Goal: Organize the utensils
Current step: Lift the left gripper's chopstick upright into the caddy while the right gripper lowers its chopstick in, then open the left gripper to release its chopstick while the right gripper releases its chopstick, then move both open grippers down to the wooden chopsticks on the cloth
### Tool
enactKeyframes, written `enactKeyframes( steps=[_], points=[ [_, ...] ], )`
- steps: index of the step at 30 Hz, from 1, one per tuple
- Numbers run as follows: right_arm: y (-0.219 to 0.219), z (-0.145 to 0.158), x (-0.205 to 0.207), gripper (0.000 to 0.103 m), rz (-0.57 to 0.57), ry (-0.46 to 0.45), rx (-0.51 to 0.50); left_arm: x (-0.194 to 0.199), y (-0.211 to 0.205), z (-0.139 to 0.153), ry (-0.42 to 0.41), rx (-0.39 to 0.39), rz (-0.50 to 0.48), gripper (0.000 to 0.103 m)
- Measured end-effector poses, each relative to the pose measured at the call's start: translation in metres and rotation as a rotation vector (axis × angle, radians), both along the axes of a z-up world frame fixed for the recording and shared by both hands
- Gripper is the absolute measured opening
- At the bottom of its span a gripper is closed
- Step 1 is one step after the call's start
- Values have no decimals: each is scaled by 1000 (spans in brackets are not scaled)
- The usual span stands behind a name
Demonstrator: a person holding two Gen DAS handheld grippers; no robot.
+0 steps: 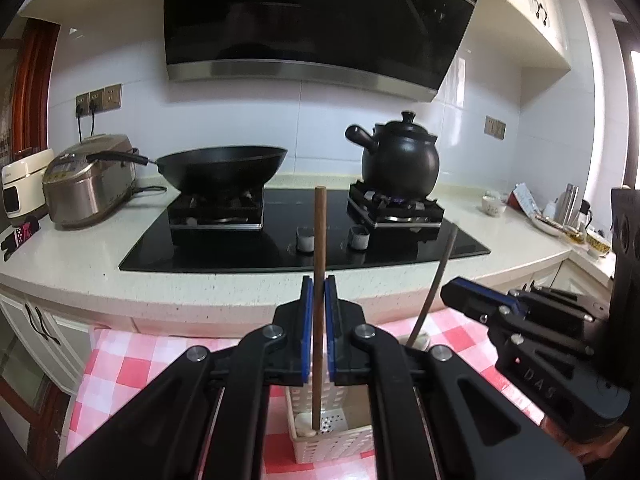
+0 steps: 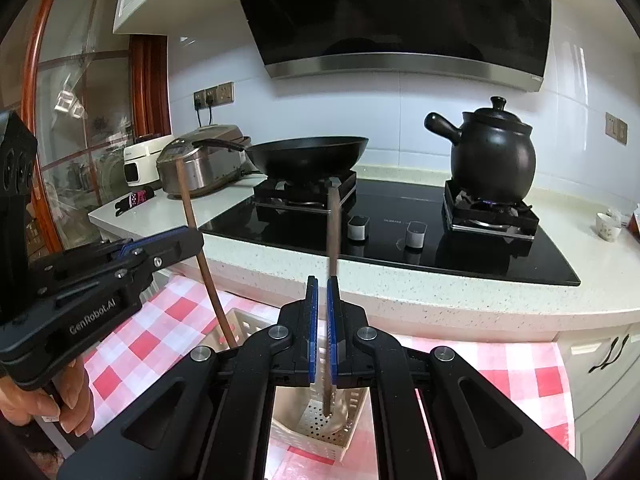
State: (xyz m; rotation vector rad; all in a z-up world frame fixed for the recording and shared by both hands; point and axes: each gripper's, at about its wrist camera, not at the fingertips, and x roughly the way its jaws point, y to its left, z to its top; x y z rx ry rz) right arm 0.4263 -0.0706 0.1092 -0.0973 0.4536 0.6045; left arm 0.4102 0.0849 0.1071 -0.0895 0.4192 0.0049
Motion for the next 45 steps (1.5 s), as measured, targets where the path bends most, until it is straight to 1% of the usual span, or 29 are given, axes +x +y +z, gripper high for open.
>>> enactKeyframes(
  steps=[2,4,6,9,12,13,15,18,24,28,29,31,32,35,40,45],
  points=[
    [2,-1,1,5,10,8,3,2,2,-5,14,1,6,11],
    [3,-1,1,5,8,12,8,1,6,-9,20,-3,26,25],
    [1,1,-1,5,3,8,10,-3,11,-9,21,-7,46,30],
    [-4,7,-11,5,-2,-5,13,-15,18,-5,2,-9,72,44],
    [-14,14,-23,5,-10,-16,15,-33,23,0,-17,-10,93,48],
    [-18,15,-29,5,-14,-20,13,-39,24,1,-22,-9,99,54],
    [-25,17,-37,5,-20,-25,8,-52,25,3,-36,-5,115,59],
    [-37,17,-51,5,-37,-27,-2,-68,25,4,-38,1,129,63],
    [-67,12,-83,7,-60,-15,21,-115,37,-8,-31,-45,168,68],
    [-85,-2,-109,9,-74,11,32,-145,40,-21,-22,-81,167,78],
    [-87,-5,-113,10,-74,15,33,-154,39,-26,-23,-89,163,79],
    [-92,-16,-126,12,-75,28,31,-168,36,-36,-22,-96,157,83],
    [-94,-20,-130,12,-75,35,30,-176,34,-43,-16,-97,154,84],
    [-98,-40,-142,19,-80,75,35,-193,26,-63,13,-100,145,85],
    [-98,-79,-156,19,-81,154,18,-217,18,-96,44,-120,152,85],
    [-88,-116,-163,19,-70,230,-15,-227,9,-128,98,-122,145,85]
  ],
)
